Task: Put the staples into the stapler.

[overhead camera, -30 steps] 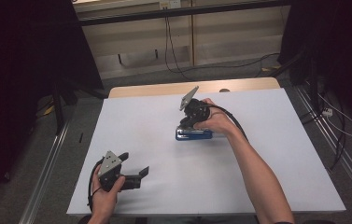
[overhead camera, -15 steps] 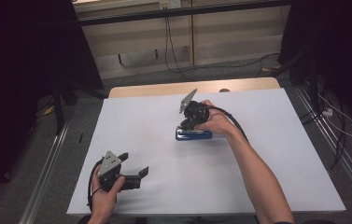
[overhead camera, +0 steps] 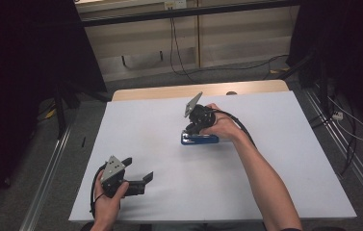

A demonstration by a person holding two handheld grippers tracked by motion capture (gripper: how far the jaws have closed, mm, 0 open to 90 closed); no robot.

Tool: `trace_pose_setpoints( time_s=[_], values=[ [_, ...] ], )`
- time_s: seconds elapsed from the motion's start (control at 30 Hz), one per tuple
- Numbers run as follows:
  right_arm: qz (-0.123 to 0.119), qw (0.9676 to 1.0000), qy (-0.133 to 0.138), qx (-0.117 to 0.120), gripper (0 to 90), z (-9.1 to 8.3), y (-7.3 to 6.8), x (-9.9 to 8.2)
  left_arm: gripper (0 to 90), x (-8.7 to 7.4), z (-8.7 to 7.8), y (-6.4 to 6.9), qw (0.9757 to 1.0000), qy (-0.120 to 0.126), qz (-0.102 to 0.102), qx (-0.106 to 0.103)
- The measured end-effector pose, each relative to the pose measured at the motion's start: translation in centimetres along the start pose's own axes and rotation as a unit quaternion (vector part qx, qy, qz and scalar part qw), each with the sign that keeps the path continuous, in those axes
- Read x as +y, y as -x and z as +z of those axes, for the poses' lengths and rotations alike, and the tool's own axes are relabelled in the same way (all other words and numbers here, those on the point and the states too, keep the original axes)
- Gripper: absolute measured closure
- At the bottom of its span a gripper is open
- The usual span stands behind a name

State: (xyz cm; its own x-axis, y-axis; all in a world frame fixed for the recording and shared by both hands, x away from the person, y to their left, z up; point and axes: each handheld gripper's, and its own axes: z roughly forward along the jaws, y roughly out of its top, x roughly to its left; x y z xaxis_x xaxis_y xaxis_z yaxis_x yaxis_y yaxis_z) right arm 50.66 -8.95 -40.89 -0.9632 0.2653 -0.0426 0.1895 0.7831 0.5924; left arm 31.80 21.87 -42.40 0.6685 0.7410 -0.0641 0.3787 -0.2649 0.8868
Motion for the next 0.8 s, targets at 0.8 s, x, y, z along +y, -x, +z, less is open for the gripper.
trace_pose_setpoints(
  time_s=[0.8],
  values=[
    [0.015, 0.9998, 0.007, -0.006, 75.3, 0.12, 0.02, -0.04, 4.2, -0.02, 0.00, -0.01, 1.0000, 0.000, 0.001, -0.002]
  ],
)
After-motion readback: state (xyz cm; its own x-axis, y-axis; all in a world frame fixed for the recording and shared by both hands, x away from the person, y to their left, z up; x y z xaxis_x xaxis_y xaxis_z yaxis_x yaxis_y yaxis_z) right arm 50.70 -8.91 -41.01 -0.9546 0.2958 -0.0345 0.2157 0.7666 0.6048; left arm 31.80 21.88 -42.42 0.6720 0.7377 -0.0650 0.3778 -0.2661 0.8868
